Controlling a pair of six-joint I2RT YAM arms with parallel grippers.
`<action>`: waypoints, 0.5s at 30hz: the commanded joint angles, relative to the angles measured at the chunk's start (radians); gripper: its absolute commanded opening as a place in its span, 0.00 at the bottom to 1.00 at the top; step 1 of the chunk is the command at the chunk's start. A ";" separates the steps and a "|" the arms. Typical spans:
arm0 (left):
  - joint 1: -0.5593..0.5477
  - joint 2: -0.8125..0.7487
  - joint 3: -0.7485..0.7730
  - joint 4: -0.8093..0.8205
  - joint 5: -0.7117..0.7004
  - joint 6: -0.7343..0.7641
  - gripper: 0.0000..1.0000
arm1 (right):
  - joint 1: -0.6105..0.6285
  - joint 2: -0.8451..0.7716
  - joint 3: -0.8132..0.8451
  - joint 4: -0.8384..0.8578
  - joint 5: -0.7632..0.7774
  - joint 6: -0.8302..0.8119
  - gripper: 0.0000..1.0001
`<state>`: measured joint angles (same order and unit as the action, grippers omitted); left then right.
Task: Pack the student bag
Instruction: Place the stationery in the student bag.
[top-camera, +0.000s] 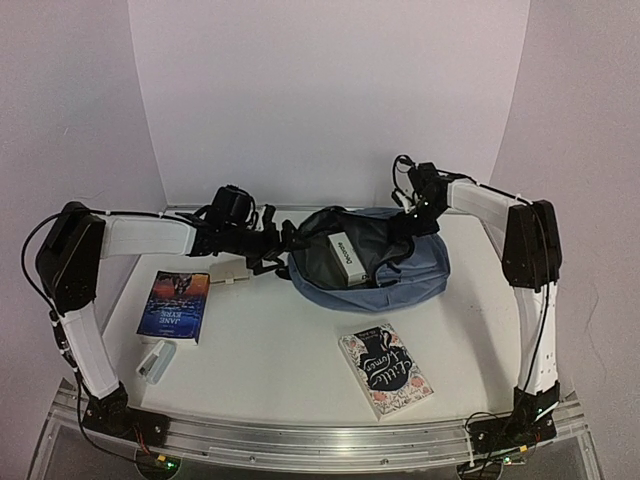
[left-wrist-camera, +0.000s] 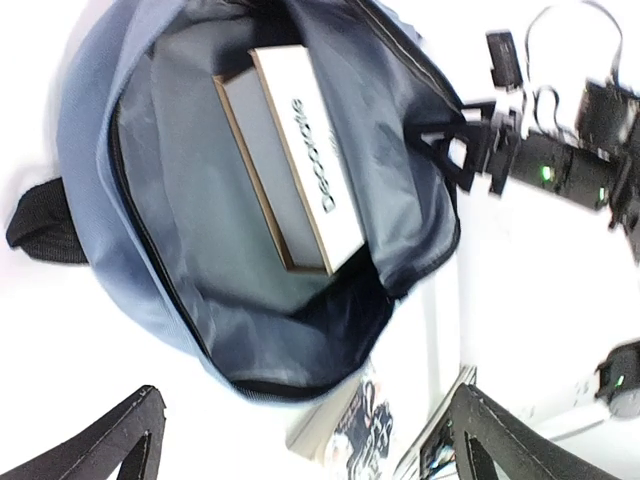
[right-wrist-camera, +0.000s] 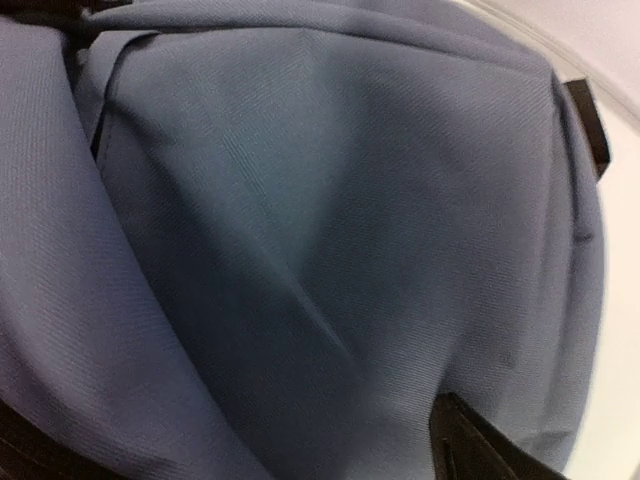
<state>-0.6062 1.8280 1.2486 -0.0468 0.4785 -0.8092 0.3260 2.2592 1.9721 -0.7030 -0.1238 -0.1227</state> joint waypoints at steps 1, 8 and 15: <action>-0.039 -0.128 -0.092 0.063 0.027 0.085 1.00 | -0.003 -0.197 -0.026 -0.017 -0.022 0.014 0.95; -0.099 -0.216 -0.272 0.176 0.027 0.063 0.99 | -0.003 -0.453 -0.189 -0.040 -0.252 0.084 0.98; -0.225 -0.196 -0.354 0.252 -0.021 -0.016 0.95 | -0.003 -0.658 -0.541 -0.049 -0.368 0.084 0.98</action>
<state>-0.7648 1.6482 0.9250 0.0988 0.4874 -0.7766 0.3241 1.6475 1.6117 -0.7074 -0.3878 -0.0516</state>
